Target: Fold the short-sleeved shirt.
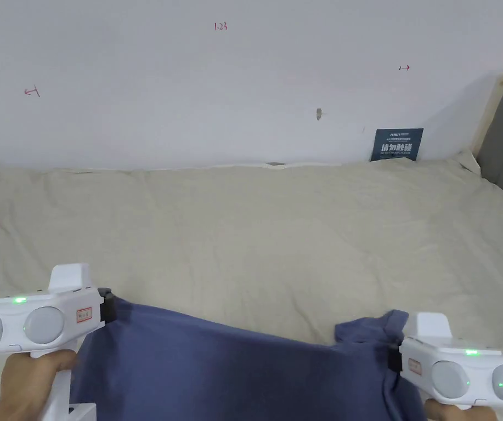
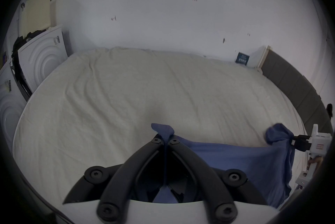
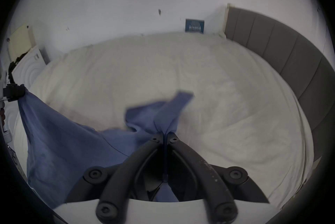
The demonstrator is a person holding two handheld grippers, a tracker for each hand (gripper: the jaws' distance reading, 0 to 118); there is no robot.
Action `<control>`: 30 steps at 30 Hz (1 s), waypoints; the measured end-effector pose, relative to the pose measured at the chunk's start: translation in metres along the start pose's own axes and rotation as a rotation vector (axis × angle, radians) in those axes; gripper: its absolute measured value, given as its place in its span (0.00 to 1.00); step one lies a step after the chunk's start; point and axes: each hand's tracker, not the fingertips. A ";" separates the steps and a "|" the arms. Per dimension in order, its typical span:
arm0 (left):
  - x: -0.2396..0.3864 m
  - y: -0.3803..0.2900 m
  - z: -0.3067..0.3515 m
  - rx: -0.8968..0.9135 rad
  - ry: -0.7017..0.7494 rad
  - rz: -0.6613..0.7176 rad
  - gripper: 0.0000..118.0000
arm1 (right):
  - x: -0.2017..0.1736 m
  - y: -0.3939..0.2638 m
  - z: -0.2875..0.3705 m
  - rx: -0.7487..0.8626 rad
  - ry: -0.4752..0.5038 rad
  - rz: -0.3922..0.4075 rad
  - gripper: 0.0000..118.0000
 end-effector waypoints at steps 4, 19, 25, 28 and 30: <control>-0.008 0.018 0.050 0.099 0.005 0.038 0.02 | -0.004 0.030 0.061 0.146 0.023 0.028 0.04; -0.015 0.170 0.229 0.508 0.078 0.034 0.02 | -0.034 0.208 0.238 0.657 0.148 0.073 0.04; -0.010 0.214 0.241 0.608 0.117 0.004 0.02 | -0.043 0.262 0.260 0.756 0.138 0.088 0.04; -0.009 0.230 0.233 0.633 0.126 0.004 0.02 | -0.045 0.285 0.256 0.793 0.139 0.097 0.04; -0.009 0.238 0.224 0.640 0.129 0.001 0.02 | -0.046 0.298 0.250 0.797 0.141 0.091 0.04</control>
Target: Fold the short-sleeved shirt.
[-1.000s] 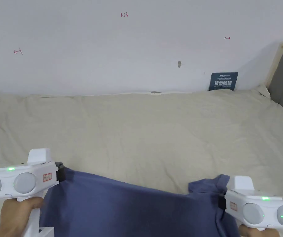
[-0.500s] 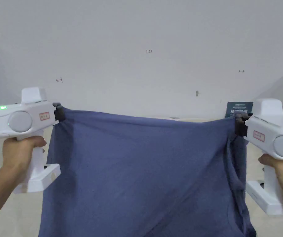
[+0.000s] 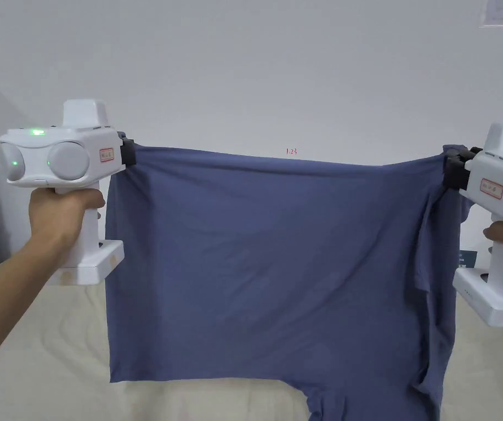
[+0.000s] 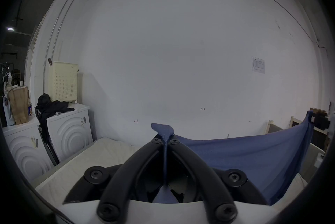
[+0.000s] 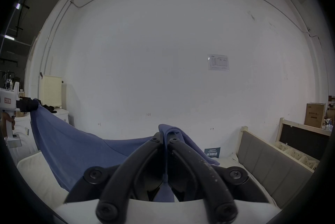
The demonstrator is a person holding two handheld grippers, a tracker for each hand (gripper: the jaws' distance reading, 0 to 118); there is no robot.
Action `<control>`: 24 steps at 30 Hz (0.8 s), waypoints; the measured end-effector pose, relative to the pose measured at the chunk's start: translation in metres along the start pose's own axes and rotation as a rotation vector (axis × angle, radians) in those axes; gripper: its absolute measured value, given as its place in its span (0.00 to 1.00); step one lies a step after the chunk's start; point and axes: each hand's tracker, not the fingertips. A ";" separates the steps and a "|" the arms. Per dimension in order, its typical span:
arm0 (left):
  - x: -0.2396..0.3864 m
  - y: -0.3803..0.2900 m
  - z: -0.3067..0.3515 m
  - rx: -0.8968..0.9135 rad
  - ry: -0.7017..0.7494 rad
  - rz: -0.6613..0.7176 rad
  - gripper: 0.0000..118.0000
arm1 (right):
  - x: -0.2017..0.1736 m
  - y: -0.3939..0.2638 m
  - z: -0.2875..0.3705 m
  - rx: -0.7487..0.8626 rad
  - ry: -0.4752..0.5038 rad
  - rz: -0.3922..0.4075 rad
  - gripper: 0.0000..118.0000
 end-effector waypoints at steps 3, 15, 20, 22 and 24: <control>0.002 -0.006 -0.023 0.005 0.003 -0.017 0.02 | 0.001 -0.002 -0.019 0.003 0.001 0.008 0.04; 0.001 -0.141 -0.098 -0.145 -0.002 -0.086 0.02 | 0.009 -0.141 -0.085 -0.202 0.043 -0.033 0.04; -0.013 -0.217 -0.092 -0.265 -0.003 -0.061 0.02 | 0.009 -0.222 -0.081 -0.332 0.091 -0.043 0.04; -0.018 -0.242 -0.079 -0.298 -0.002 -0.055 0.02 | 0.007 -0.249 -0.071 -0.376 0.108 -0.035 0.04; -0.024 -0.266 -0.063 -0.354 -0.002 -0.048 0.02 | 0.003 -0.269 -0.056 -0.423 0.128 -0.029 0.04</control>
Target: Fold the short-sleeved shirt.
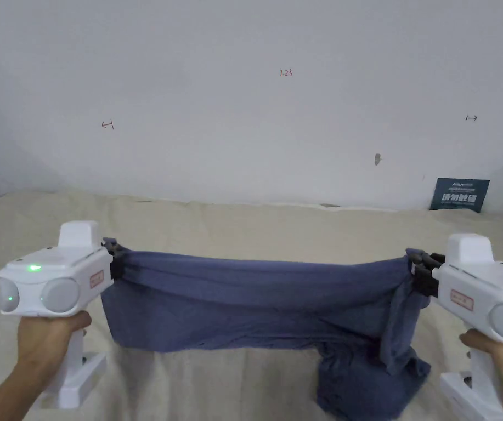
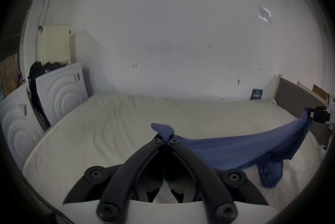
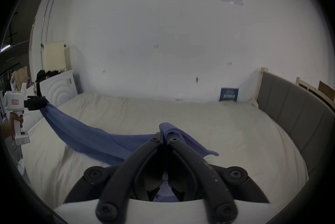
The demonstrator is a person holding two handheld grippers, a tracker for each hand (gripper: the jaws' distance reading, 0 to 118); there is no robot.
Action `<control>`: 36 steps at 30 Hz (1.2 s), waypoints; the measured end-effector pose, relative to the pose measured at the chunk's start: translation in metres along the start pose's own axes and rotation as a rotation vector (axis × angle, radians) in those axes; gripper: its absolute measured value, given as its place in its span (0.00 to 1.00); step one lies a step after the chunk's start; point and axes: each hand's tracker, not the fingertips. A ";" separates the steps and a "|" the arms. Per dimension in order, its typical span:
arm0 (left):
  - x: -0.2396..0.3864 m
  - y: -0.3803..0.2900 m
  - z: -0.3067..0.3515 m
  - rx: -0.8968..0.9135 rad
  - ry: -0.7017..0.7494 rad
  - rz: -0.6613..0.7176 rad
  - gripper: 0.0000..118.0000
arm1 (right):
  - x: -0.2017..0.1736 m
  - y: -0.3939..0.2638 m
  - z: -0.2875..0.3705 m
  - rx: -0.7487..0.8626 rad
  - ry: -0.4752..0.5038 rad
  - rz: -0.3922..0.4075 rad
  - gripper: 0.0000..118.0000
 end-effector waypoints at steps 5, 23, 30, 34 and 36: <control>-0.011 -0.067 0.038 -0.082 -0.007 0.015 0.02 | -0.007 -0.056 0.029 -0.069 0.032 -0.026 0.04; -0.040 -0.242 0.208 -0.321 -0.017 0.078 0.02 | -0.031 -0.227 0.223 -0.246 0.060 -0.190 0.04; -0.040 -0.284 0.227 -0.417 0.002 0.089 0.02 | -0.043 -0.283 0.253 -0.376 0.002 -0.234 0.04; -0.037 -0.303 0.220 -0.494 0.024 0.080 0.02 | -0.053 -0.311 0.245 -0.485 -0.047 -0.282 0.04; -0.036 -0.308 0.218 -0.504 0.030 0.083 0.02 | -0.054 -0.321 0.238 -0.521 -0.064 -0.307 0.04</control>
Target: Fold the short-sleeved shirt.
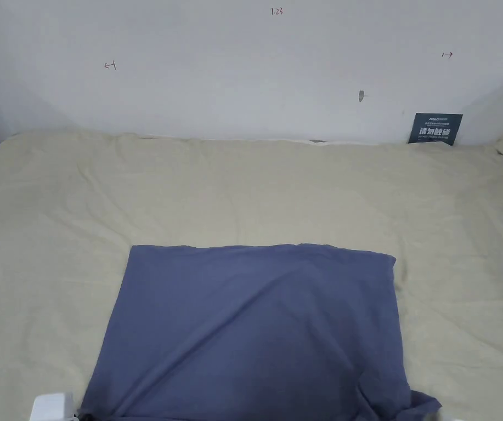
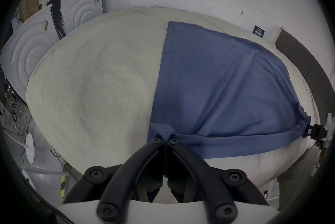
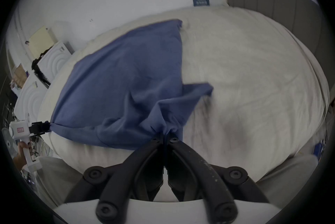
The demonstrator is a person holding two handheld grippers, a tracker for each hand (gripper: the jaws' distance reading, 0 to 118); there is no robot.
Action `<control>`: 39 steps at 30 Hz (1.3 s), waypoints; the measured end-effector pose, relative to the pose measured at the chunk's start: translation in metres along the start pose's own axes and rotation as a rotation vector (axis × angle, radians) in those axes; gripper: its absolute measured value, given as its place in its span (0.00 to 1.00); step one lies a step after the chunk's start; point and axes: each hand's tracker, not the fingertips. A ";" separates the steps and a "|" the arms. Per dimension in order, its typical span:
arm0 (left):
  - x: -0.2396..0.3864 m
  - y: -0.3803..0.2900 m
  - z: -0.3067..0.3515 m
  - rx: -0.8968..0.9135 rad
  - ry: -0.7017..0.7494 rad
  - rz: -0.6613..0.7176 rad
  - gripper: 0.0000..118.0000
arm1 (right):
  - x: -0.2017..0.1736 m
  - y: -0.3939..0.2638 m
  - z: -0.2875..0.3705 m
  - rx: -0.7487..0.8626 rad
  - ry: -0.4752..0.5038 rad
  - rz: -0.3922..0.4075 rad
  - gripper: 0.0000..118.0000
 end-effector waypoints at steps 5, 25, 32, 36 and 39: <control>-0.001 0.003 0.012 0.019 -0.003 0.092 0.14 | -0.005 0.003 0.008 0.033 -0.012 -0.021 0.05; 0.075 0.108 0.150 0.674 -0.004 -0.027 0.71 | -0.099 0.119 0.154 0.718 -0.089 0.230 0.71; 0.085 0.107 0.147 0.664 -0.061 -0.055 0.00 | -0.114 0.114 0.156 0.751 -0.124 0.253 0.01; 0.085 0.101 0.140 0.637 -0.036 -0.079 0.00 | -0.108 0.114 0.153 0.749 -0.130 0.251 0.01; 0.077 0.094 0.132 0.572 -0.031 -0.085 0.00 | -0.104 0.114 0.152 0.746 -0.130 0.241 0.01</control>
